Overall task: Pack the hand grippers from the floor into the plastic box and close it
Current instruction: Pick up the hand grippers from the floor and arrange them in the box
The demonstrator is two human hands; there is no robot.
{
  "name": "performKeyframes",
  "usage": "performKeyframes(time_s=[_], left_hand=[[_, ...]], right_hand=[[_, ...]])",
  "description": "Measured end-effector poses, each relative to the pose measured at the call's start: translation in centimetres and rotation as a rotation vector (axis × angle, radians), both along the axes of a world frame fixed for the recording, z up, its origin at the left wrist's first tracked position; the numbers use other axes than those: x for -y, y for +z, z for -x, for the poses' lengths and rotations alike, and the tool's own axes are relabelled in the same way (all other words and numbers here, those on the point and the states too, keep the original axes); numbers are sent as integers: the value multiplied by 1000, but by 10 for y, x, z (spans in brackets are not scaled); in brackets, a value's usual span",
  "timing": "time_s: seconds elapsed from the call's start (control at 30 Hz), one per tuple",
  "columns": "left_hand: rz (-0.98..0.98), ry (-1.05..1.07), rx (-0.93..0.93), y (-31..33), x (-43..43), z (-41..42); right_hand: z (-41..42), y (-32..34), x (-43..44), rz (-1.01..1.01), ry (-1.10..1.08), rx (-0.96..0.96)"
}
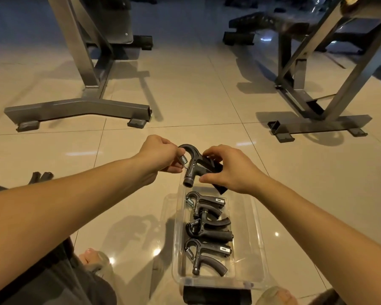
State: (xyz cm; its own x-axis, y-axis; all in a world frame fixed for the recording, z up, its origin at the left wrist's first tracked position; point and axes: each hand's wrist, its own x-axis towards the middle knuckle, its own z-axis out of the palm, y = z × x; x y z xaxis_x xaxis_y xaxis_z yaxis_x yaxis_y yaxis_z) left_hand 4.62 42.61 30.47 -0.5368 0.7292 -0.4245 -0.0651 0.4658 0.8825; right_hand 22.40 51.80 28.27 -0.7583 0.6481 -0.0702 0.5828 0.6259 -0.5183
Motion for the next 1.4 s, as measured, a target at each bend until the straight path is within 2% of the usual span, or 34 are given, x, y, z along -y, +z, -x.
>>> performKeyframes(time_s=[0.07,0.17,0.23,0.33,0.4,0.47,0.57,0.73,0.93,1.17,1.4], left_hand=[[-4,17,42,-2,-2,-1],[9,-48,10,-12,-3,-1],[55,-214,-181,-30,-3,3],[244,-612,-618,-62,2,8],[361,-888,-843,-86,5,3],[386,-1087,-1002,-108,8,-1],[343,-1177,-1137,-129,13,2],[249,-1183,-1032,-141,17,7],[204,-1197,-973,-145,18,18],[203,-1213,-974,-145,14,21],[201,-1195,-973,-144,14,19]], right_hand=[[1,-6,-2,-150,15,51],[0,-12,-8,-165,12,79],[-3,-21,-14,-148,7,147],[-9,-49,-22,-116,-41,266],[-11,-74,-26,-95,-69,340],[-11,-99,-30,-74,-67,415],[-5,-129,-36,-49,-38,495],[16,-179,-37,25,-40,480],[12,-221,-42,-44,-19,432],[8,-231,-48,25,23,402],[-4,-236,-40,-11,14,521]])
